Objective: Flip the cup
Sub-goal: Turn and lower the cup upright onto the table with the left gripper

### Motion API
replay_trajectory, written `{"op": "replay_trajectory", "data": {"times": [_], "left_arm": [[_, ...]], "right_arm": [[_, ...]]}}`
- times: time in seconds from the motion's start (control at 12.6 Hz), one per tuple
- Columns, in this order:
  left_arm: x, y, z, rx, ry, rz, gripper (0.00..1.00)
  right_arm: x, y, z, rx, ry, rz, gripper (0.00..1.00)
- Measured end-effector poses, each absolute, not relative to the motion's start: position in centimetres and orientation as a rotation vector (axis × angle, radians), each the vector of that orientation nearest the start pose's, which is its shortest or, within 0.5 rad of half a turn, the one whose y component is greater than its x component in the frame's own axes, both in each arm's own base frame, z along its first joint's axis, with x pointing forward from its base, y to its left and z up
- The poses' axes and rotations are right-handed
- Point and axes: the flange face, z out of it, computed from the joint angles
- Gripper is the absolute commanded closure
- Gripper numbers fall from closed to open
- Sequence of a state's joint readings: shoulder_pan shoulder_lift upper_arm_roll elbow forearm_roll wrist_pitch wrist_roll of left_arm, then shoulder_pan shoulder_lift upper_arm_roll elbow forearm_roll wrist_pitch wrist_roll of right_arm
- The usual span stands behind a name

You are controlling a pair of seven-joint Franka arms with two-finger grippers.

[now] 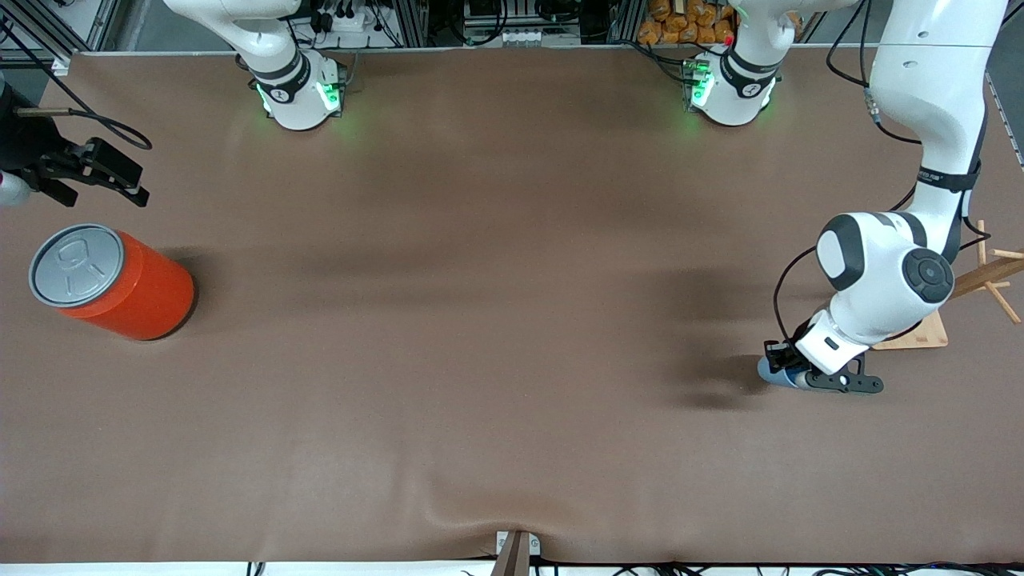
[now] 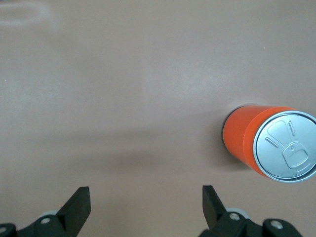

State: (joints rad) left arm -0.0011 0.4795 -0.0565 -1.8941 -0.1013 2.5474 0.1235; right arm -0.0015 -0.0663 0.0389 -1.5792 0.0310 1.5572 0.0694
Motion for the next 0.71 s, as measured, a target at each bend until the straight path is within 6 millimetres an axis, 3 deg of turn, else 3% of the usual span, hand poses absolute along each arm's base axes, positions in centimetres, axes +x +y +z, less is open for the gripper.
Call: {"op": "replay_trajectory", "data": {"times": [0.08, 0.16, 0.24, 0.32, 0.4, 0.71], "left_arm": [[64.6, -3.4, 26.5, -3.187, 0.159, -0.286, 1.0], [64.3, -3.4, 26.3, -3.171, 0.151, -0.283, 0.78], [64.2, -3.4, 26.4, -3.164, 0.132, -0.28, 0.54], [64.2, -3.5, 26.5, -3.165, 0.104, -0.282, 0.08], [64.2, -3.6, 26.6, -3.167, 0.076, -0.286, 0.0], [64.4, -4.2, 28.3, -3.175, 0.069, -0.232, 0.0]], "right_arm": [[53.2, 2.4, 65.5, -3.11, 0.048, -0.066, 0.0], [53.2, 2.4, 65.5, -3.11, 0.048, -0.066, 0.0], [53.2, 2.4, 65.5, -3.11, 0.049, -0.066, 0.0], [53.2, 2.4, 65.5, -3.11, 0.049, -0.066, 0.0], [53.2, 2.3, 65.5, -3.11, 0.05, -0.066, 0.0], [53.2, 2.3, 65.5, -3.11, 0.051, -0.065, 0.0]]}}
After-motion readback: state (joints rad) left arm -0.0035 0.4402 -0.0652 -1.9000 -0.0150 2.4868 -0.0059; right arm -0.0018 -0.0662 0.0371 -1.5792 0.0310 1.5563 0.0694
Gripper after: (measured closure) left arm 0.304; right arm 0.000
